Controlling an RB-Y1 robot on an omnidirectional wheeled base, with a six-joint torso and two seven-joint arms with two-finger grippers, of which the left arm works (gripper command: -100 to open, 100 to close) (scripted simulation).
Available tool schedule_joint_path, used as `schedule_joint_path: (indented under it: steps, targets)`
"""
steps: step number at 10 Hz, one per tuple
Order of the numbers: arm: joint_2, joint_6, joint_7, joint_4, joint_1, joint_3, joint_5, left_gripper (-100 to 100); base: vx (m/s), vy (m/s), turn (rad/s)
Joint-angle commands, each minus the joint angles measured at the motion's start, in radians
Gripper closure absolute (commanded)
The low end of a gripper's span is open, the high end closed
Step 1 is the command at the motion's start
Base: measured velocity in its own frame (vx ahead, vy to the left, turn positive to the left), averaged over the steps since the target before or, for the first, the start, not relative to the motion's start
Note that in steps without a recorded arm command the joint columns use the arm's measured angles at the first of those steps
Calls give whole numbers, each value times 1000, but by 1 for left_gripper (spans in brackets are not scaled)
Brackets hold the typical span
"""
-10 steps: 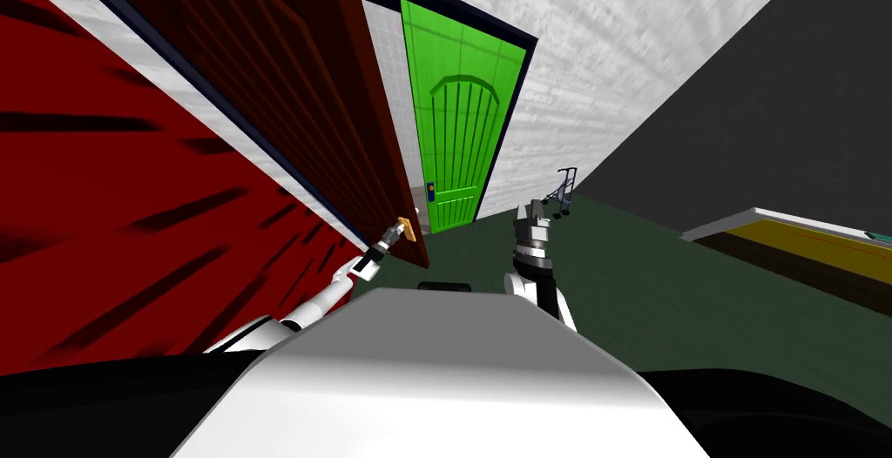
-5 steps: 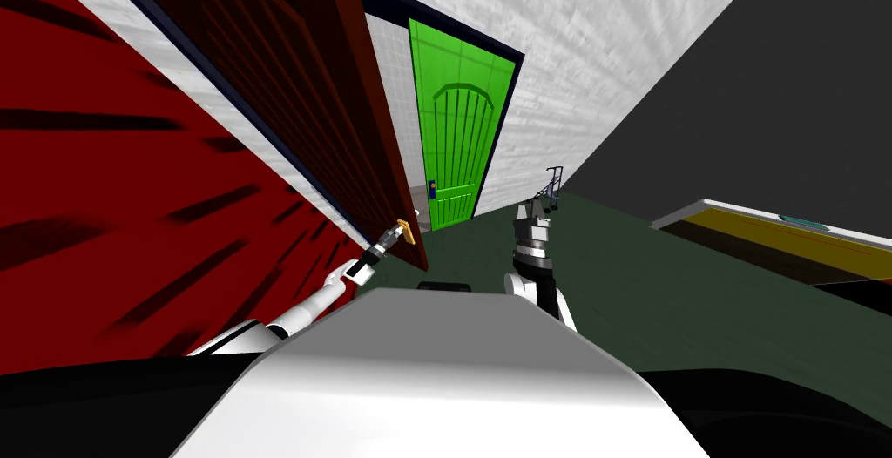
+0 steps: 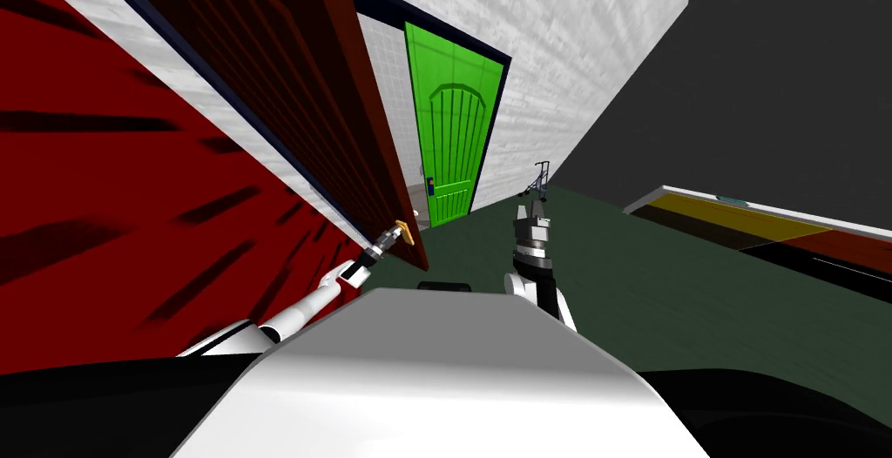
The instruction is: Pull the door open
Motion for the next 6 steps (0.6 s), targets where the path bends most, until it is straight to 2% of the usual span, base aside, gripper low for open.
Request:
schedule_joint_path:
  steps: [1,4,5,6]
  targets:
    - [15,-27,13,6,8,-14,-1,100,-185,134,-145]
    - [42,-69,32,15,15,-34,-1,100,-168,155,-146]
    - [35,-60,27,15,13,-31,-2,100,-84,52,-28]
    - [40,-102,31,39,24,-38,-5,100,-4,-7,0]
